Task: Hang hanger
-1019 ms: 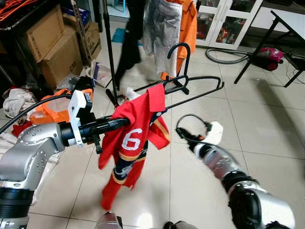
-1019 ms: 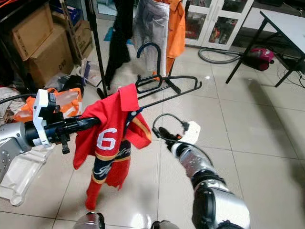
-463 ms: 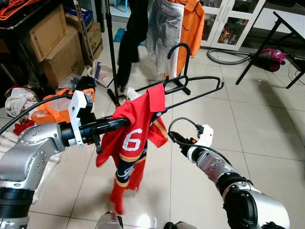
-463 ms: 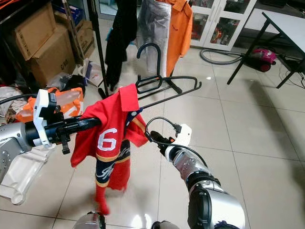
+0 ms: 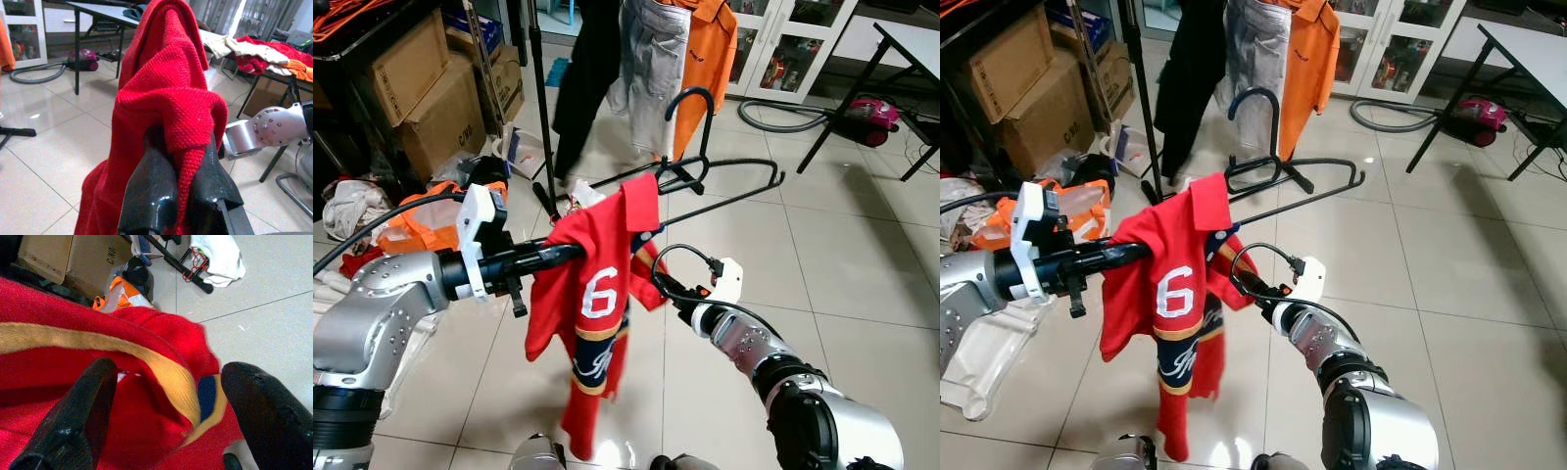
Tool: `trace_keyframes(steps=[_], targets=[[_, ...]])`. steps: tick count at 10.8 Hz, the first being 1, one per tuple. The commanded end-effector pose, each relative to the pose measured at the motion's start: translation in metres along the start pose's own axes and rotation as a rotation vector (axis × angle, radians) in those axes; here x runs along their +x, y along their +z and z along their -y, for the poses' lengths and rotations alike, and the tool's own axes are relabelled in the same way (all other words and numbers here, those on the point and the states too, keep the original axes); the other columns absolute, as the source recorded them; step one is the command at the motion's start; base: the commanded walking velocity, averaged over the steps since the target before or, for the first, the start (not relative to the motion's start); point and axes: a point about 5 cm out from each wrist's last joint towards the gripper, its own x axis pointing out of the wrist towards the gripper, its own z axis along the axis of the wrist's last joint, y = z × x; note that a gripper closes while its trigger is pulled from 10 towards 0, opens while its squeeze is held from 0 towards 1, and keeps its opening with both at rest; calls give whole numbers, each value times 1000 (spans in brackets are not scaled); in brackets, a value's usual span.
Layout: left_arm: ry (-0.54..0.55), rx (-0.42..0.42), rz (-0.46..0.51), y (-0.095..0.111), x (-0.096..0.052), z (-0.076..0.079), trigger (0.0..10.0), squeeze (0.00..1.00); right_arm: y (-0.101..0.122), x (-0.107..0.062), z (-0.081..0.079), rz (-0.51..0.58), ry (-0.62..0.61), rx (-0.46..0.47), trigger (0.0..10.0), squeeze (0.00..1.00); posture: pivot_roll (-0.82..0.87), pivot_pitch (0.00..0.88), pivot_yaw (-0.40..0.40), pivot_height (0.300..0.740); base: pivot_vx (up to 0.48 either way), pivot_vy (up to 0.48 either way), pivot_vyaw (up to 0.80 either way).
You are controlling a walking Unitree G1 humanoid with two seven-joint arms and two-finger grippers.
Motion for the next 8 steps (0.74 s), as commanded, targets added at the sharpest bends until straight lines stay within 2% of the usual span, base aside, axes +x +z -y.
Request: trace_keyframes(steps=[1, 8], targets=[[-42, 27, 28, 8, 5, 6, 10000, 0, -1, 0, 0, -3, 7, 27, 10000, 0, 132, 110, -108, 740, 0, 0, 0], [-50, 27, 33, 10, 5, 8, 10000, 0, -5, 5, -9, -15, 19, 128, 10000, 0, 138, 109, -106, 740, 0, 0, 0]])
